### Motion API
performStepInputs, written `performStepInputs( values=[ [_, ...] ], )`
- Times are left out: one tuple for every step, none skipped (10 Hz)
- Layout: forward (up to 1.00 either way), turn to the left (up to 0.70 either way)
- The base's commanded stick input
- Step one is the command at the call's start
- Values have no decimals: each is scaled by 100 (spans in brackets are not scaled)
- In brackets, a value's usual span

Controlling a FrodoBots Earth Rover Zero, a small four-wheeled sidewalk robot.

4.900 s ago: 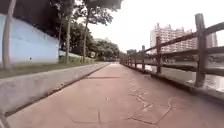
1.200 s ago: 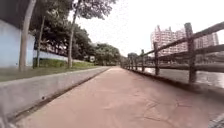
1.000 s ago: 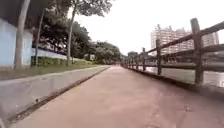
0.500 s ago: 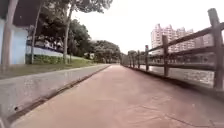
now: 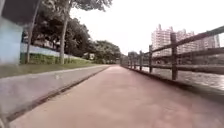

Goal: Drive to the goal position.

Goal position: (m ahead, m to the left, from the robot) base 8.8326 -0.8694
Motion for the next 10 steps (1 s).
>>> performStepInputs(
  values=[
    [97,0],
    [97,0],
    [97,0],
    [97,0],
    [97,0],
    [97,0],
    [97,0],
    [97,0],
    [97,0],
    [97,0]
  ],
)
